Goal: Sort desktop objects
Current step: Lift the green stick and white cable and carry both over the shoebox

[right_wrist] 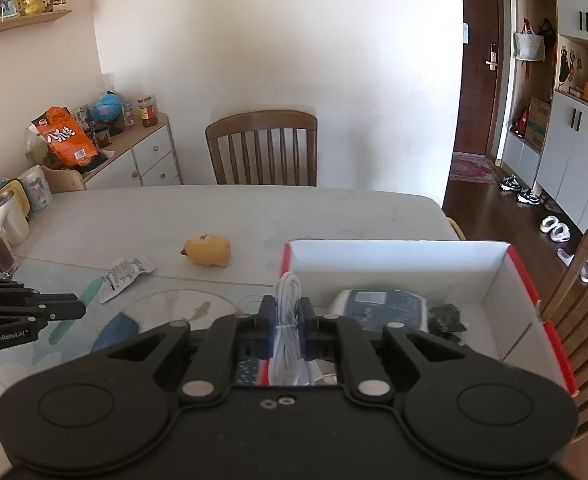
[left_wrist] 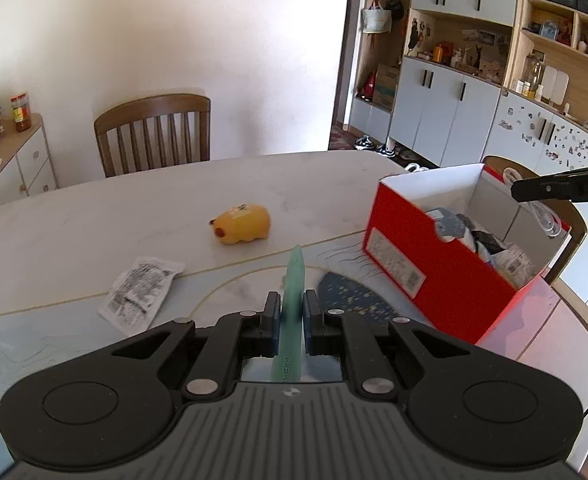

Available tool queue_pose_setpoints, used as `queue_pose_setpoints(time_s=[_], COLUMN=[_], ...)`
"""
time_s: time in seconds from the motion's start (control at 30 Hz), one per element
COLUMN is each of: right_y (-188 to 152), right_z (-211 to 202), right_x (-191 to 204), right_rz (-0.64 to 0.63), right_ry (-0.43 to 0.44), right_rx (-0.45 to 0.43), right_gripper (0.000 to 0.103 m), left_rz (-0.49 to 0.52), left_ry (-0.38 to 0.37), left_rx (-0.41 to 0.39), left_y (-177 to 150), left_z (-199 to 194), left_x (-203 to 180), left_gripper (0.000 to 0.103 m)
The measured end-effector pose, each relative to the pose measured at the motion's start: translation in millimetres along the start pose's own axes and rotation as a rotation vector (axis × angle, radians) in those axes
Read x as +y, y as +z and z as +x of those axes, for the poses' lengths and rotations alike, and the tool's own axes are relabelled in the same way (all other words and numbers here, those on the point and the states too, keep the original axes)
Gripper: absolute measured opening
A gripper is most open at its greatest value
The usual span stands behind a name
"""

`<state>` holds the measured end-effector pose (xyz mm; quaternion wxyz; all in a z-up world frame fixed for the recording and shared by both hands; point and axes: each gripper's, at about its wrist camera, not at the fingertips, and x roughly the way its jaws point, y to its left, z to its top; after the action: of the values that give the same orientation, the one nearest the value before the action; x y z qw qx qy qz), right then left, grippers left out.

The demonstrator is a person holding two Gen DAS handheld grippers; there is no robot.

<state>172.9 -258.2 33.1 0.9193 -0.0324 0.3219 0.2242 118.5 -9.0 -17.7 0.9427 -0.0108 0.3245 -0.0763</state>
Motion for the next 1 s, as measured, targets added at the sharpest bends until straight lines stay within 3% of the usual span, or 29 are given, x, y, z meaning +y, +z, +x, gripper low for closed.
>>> queue_pose_setpoints(time_s=[0.43, 1.0], right_y=[-4.4, -9.0], right_z=[-8.3, -9.5], right_x=[-52.4, -100.9], right_rz=[0.002, 0.014], right_ry=[-0.011, -0.009], right_rx=[0.010, 0.026], right_gripper=[0.010, 0.010], left_rz=[0.028, 0.106], left_ry=[-0.033, -0.128], left_rx=[-0.024, -0.059], left_y=[24.0, 67.6], left_z=[9.0, 37.6], left_x=[-56.8, -138.6], left_gripper=[0.010, 0.010])
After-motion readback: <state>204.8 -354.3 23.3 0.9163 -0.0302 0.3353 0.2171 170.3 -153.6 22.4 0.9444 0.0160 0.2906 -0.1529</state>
